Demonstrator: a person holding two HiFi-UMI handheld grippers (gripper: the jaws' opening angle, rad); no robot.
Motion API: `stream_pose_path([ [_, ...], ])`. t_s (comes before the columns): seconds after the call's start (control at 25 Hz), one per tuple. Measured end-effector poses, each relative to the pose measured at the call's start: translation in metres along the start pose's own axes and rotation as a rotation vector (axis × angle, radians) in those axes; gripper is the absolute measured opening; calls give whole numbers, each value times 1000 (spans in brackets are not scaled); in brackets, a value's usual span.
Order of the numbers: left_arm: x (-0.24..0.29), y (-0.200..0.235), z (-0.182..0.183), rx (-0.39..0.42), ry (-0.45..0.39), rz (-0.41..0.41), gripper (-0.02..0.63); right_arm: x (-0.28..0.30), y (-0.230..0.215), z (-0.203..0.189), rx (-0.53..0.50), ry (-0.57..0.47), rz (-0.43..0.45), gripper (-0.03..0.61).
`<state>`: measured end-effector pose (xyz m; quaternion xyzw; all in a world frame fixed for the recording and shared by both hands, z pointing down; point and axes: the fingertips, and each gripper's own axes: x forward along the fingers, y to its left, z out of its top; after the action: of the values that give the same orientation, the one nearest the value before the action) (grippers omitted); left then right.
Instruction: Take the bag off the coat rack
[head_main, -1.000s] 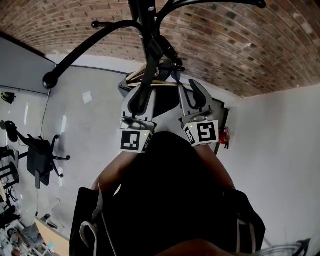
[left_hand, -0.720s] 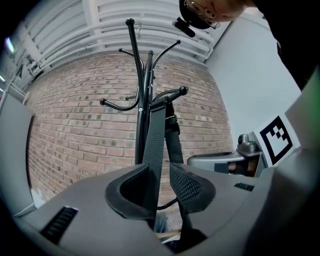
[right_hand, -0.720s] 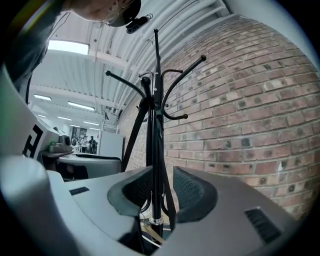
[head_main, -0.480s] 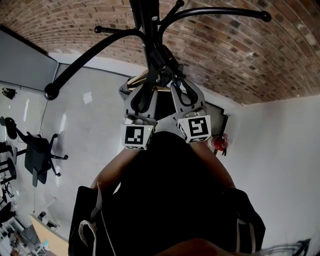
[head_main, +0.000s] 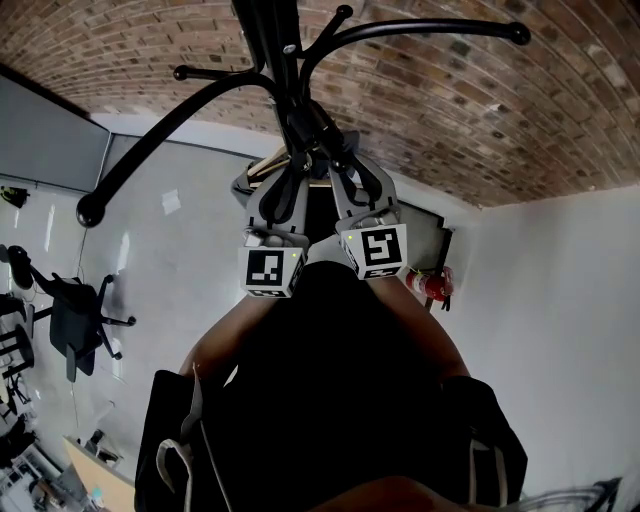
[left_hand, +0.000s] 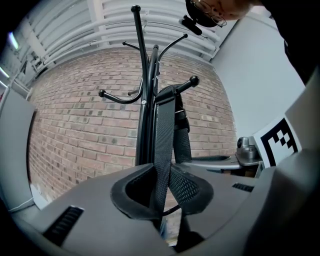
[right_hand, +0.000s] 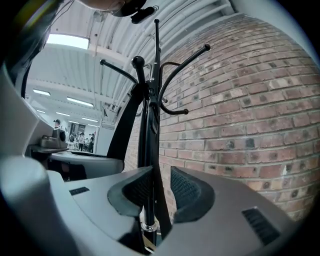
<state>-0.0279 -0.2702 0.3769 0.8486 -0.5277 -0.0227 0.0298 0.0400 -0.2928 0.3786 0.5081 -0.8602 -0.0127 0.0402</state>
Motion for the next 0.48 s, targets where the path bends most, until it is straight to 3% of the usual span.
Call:
stream_pose_path([
  [0.28, 0, 2, -1, -3, 12, 12, 47, 10, 2, 0, 8, -1, 20, 109],
  [0.36, -1, 3, 0, -5, 6, 4, 39, 10, 5, 2, 0, -13, 25, 34],
  [0.48, -2, 3, 1, -20, -11, -14, 35, 8, 8, 2, -4, -17, 39, 23],
])
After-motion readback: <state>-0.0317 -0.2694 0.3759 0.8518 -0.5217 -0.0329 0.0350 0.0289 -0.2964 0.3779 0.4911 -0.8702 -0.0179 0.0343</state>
